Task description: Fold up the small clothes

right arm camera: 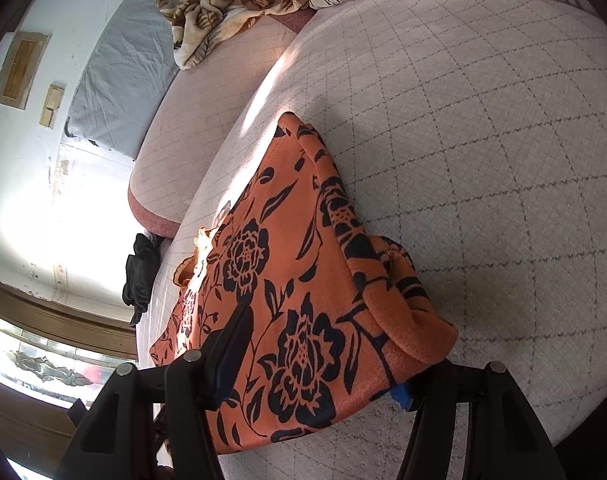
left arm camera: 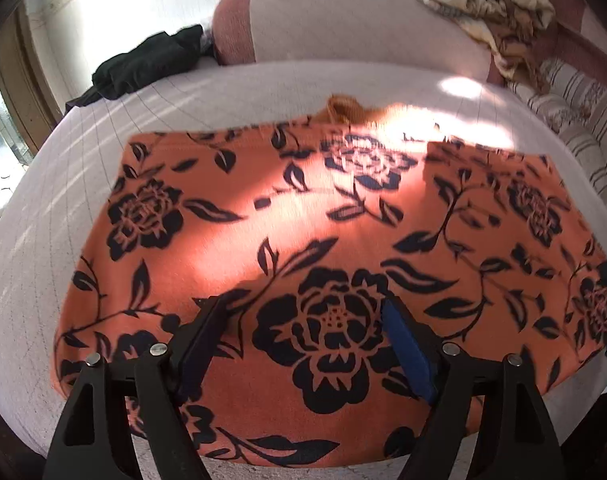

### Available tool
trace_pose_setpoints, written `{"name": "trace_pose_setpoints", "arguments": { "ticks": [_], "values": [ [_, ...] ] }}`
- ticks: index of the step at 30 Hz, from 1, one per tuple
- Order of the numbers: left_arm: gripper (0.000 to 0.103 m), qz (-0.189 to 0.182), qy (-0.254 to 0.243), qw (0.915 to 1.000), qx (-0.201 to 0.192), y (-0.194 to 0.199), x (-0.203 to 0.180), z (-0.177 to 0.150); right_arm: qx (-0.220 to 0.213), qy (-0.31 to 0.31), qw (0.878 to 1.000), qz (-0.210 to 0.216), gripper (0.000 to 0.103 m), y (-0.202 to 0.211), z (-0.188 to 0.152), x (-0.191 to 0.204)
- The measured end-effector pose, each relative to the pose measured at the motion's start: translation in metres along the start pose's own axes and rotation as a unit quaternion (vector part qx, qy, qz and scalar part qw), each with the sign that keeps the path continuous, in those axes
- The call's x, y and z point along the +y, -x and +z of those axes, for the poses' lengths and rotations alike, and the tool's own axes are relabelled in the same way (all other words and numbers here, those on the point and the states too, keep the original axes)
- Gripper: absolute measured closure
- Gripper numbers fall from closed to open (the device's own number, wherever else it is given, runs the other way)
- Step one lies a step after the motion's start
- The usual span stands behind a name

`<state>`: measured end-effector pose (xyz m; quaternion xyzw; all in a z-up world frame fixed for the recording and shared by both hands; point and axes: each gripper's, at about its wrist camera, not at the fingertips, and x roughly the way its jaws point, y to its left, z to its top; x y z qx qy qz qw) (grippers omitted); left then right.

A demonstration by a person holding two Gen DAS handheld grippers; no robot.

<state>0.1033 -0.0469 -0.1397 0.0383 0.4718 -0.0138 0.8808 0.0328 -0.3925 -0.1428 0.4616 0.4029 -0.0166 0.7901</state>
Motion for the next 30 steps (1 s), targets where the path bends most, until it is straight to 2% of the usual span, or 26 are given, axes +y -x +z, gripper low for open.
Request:
{"name": "trace_pose_setpoints", "arguments": {
  "ticks": [1,2,3,5,7,10,14,17,19,21,23,25,27,28,30],
  "values": [
    [0.019,0.009,-0.009,0.9997,-0.022,0.003,-0.002,-0.002,0.002,-0.003,1.0,0.001,0.044,-0.002,0.001,-0.002],
    [0.019,0.012,-0.014,0.9996,-0.02,0.006,-0.003,-0.002,0.003,0.0,1.0,-0.004,0.051,-0.004,0.002,-0.003],
    [0.02,0.007,-0.007,0.9998,-0.016,0.011,-0.002,0.001,0.008,0.002,1.0,-0.012,0.074,-0.006,0.003,-0.004],
    [0.02,-0.022,0.018,0.9988,-0.039,0.03,0.008,0.005,0.018,-0.006,1.0,-0.01,0.08,-0.01,0.006,-0.01],
    [0.02,-0.025,0.023,0.9977,-0.059,0.048,0.02,0.004,0.016,0.032,0.999,-0.029,0.088,-0.008,0.006,0.001],
    [0.02,-0.024,0.056,0.9956,-0.071,0.069,0.053,-0.003,0.004,0.095,0.994,-0.057,0.09,-0.001,0.006,0.031],
    [0.02,-0.009,0.125,0.9878,-0.092,0.09,0.114,-0.016,-0.035,0.175,0.982,-0.054,0.091,0.017,0.0,0.096],
    [0.02,0.021,0.156,0.9803,-0.12,0.108,0.156,-0.029,-0.055,0.255,0.965,-0.041,0.091,0.023,-0.026,0.161],
    [0.02,0.039,0.185,0.9724,-0.137,0.117,0.185,-0.04,-0.055,0.314,0.947,-0.027,0.091,0.016,-0.058,0.207],
    [0.02,0.055,0.218,0.964,-0.141,0.118,0.213,-0.052,-0.036,0.37,0.928,-0.015,0.091,-0.002,-0.1,0.247],
    [0.02,0.064,0.257,0.9545,-0.138,0.113,0.239,-0.062,0.001,0.409,0.912,-0.007,0.091,-0.032,-0.143,0.274],
    [0.02,0.06,0.291,0.9468,-0.123,0.103,0.258,-0.073,0.057,0.439,0.896,-0.017,0.091,-0.075,-0.185,0.286],
    [0.02,0.056,0.306,0.9443,-0.106,0.095,0.269,-0.08,0.123,0.464,0.876,-0.046,0.091,-0.126,-0.223,0.279],
    [0.02,0.053,0.306,0.9449,-0.103,0.094,0.271,-0.082,0.153,0.457,0.875,-0.056,0.091,-0.144,-0.232,0.271],
    [0.02,0.059,0.304,0.9433,-0.119,0.098,0.275,-0.084,0.136,0.446,0.883,-0.051,0.091,-0.138,-0.231,0.274]
  ]
}}
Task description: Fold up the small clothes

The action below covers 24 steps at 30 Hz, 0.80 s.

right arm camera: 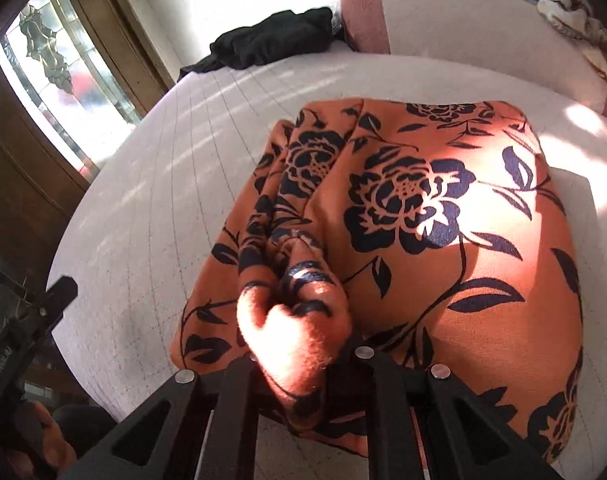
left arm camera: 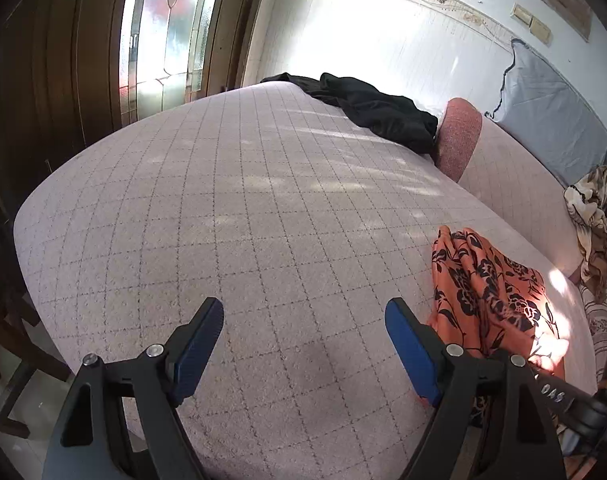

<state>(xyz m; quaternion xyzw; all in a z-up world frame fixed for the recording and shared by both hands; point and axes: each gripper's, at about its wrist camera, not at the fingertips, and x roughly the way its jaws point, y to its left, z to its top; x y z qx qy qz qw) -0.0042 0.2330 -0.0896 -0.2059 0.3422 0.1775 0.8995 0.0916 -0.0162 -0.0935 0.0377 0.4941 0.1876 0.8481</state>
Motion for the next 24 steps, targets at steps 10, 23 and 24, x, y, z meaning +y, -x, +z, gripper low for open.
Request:
{"name": "trace_pose_setpoints", "arguments": {
  "ticks": [10,23,24],
  "values": [
    [0.02,-0.017,0.004,0.9998,0.005,-0.002,0.001,0.001,-0.007,0.045,0.999,0.006,0.084,0.001,-0.003,0.034],
    [0.02,-0.147,-0.09,0.9849,0.009,0.041,-0.08,-0.006,-0.077,-0.045,0.989,0.121,0.016,0.074,-0.04,-0.038],
    [0.02,-0.16,-0.098,0.982,0.025,0.038,-0.093,-0.008,-0.082,-0.059,0.987,0.122,0.016,0.079,-0.046,-0.05]
  ]
}}
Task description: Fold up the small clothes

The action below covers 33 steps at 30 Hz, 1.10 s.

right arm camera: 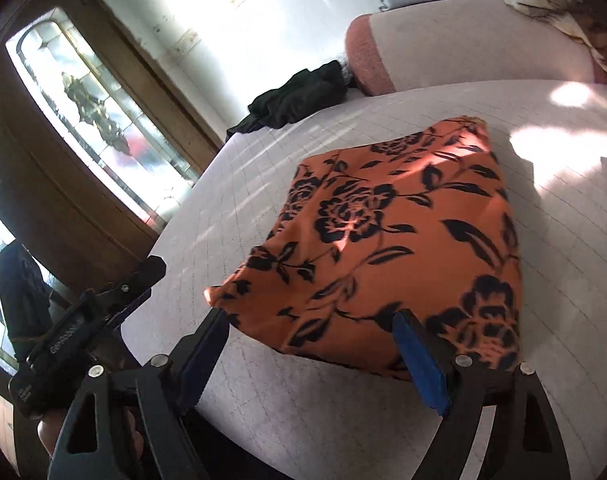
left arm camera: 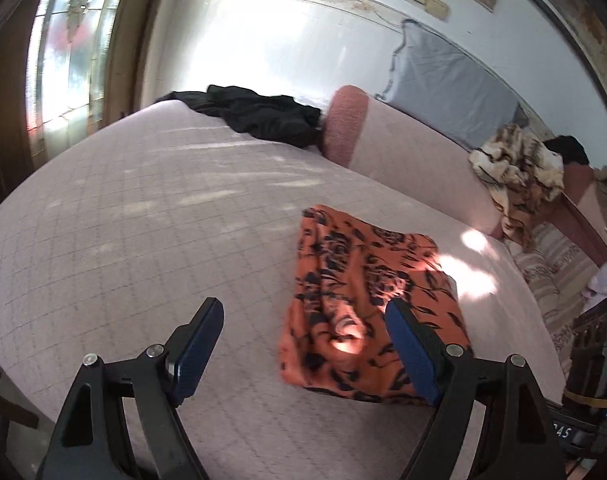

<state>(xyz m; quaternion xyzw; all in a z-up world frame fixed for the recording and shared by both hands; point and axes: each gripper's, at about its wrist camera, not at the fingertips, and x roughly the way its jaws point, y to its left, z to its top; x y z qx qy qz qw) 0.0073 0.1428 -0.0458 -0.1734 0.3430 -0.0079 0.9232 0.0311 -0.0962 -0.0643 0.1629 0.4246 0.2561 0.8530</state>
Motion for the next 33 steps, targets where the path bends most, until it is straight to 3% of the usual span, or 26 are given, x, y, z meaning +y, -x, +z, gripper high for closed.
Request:
{"name": "trace_pose_setpoints", "arguments": {
  "ticks": [2,4,6,9,11,14,17,19,21,23,24,25,26,27,28,31,33],
  "values": [
    [0.025,-0.003,-0.011,0.999,0.043,-0.026,-0.016,-0.002,-0.004,-0.027,1.0,-0.001,0.016,0.014,-0.004,-0.022],
    [0.084,0.018,-0.008,0.9938,0.109,-0.066,-0.01,-0.009,-0.007,-0.049,0.999,0.003,0.016,0.023,-0.008,-0.038],
    [0.08,0.027,0.029,0.9869,0.157,-0.097,0.017,-0.021,-0.011,-0.06,0.998,0.008,0.016,0.033,-0.01,-0.051],
    [0.08,0.006,0.055,0.9875,0.147,-0.087,0.027,-0.015,-0.017,-0.073,0.997,0.022,0.016,0.043,-0.012,-0.065],
    [0.08,0.026,0.024,0.9904,0.133,-0.073,0.015,-0.009,-0.017,-0.092,0.995,0.037,0.016,0.047,-0.012,-0.079],
    [0.072,0.061,-0.003,0.9939,0.091,-0.048,0.002,0.002,-0.016,-0.122,0.991,0.06,0.016,0.05,-0.009,-0.097],
    [0.055,0.053,-0.043,0.9963,0.052,-0.033,-0.027,0.013,-0.012,-0.167,0.982,0.085,0.016,0.049,-0.001,-0.123],
    [0.043,0.041,-0.091,0.9944,0.035,-0.036,-0.05,0.019,0.002,-0.194,0.976,0.095,0.016,0.041,0.006,-0.14],
    [0.04,0.053,-0.139,0.9884,0.029,-0.055,-0.067,0.021,0.024,-0.222,0.967,0.12,0.016,0.026,0.012,-0.153],
    [0.04,0.102,-0.152,0.9821,0.046,-0.088,-0.065,0.021,0.043,-0.248,0.959,0.133,0.016,0.008,0.017,-0.162],
    [0.041,0.133,-0.144,0.9775,0.079,-0.111,-0.055,0.018,0.052,-0.26,0.954,0.139,0.016,-0.003,0.019,-0.165],
    [0.043,0.138,-0.12,0.9762,0.116,-0.127,-0.041,0.013,0.07,-0.273,0.948,0.146,0.017,-0.016,0.02,-0.167],
    [0.043,0.114,-0.091,0.9823,0.118,-0.129,-0.028,0.01,0.087,-0.28,0.945,0.144,0.02,-0.029,0.021,-0.167],
    [0.042,0.104,-0.08,0.9853,0.109,-0.126,-0.022,0.01,0.097,-0.265,0.95,0.135,0.037,-0.036,0.025,-0.16],
    [0.042,0.104,-0.085,0.9853,0.106,-0.124,-0.021,0.01,0.107,-0.232,0.96,0.115,0.064,-0.04,0.029,-0.149],
    [0.042,0.094,-0.094,0.986,0.101,-0.124,-0.019,0.01,0.087,-0.13,0.987,0.048,0.07,-0.023,0.04,-0.112],
    [0.042,0.082,-0.08,0.9881,0.103,-0.125,-0.013,0.01,0.099,-0.095,0.991,0.004,0.07,-0.028,0.036,-0.106]
  ]
}}
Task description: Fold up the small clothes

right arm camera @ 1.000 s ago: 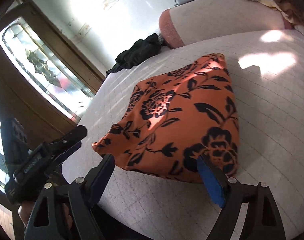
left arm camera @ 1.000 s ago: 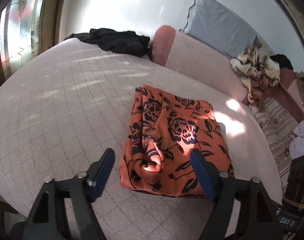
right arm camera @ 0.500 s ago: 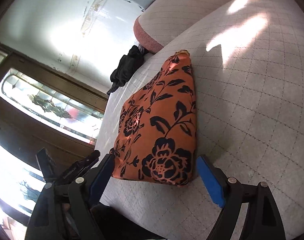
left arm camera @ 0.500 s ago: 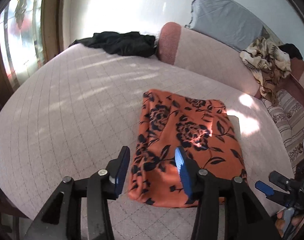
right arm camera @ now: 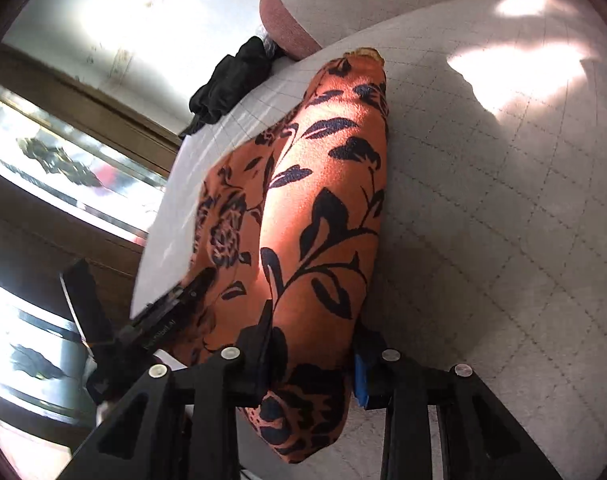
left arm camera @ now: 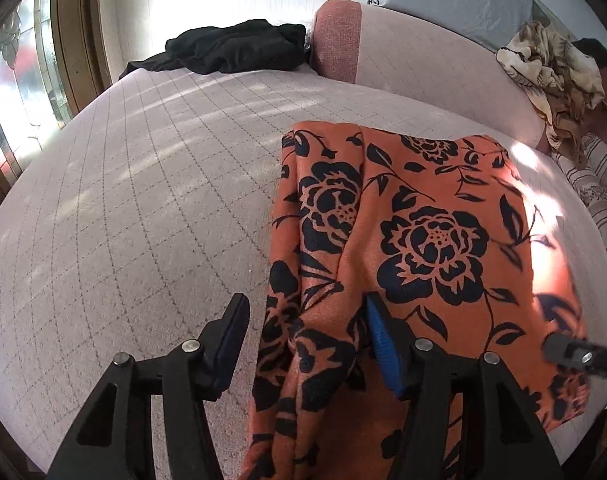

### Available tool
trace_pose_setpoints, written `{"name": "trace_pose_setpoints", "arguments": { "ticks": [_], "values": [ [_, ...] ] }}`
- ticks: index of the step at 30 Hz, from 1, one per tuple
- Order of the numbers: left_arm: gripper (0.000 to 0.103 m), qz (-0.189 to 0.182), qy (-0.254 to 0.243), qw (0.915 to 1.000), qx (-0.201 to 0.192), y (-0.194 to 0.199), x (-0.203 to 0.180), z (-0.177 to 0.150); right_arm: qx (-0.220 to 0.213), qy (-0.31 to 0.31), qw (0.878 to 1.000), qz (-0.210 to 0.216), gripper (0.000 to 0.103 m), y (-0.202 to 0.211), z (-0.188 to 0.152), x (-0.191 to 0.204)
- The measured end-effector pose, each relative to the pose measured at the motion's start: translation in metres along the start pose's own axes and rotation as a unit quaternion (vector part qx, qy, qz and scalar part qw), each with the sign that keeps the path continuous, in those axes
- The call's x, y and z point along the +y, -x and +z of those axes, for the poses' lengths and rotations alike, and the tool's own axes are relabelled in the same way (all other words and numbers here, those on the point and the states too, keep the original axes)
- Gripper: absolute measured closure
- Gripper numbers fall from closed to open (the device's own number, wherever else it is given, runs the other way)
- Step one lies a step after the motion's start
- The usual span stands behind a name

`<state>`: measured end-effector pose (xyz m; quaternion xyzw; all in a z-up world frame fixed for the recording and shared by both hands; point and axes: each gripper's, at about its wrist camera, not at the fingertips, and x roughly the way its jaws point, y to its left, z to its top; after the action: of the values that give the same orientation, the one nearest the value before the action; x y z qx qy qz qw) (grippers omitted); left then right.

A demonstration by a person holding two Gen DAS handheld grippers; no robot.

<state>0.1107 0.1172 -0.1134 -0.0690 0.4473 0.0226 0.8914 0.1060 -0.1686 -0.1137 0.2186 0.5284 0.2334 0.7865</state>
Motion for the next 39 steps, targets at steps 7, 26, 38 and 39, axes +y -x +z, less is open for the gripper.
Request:
{"name": "trace_pose_setpoints", "arguments": {
  "ticks": [7,26,38,39],
  "values": [
    [0.038,-0.015,0.014,0.9998,-0.002,-0.005,0.004,-0.002,-0.041,-0.083,0.994,0.063,0.031,0.019,0.014,-0.037],
    [0.036,-0.038,0.032,0.9987,0.011,-0.014,0.013,0.001,-0.076,-0.108,0.991,0.036,0.023,-0.011,0.074,-0.035],
    [0.035,-0.053,0.043,0.9977,0.006,-0.016,0.019,0.001,-0.091,-0.06,0.988,-0.106,0.047,-0.016,0.07,-0.02],
    [0.035,-0.064,0.056,0.9963,0.008,-0.015,0.023,0.002,-0.112,-0.048,0.983,-0.135,0.041,-0.005,0.066,-0.012]
  ]
}}
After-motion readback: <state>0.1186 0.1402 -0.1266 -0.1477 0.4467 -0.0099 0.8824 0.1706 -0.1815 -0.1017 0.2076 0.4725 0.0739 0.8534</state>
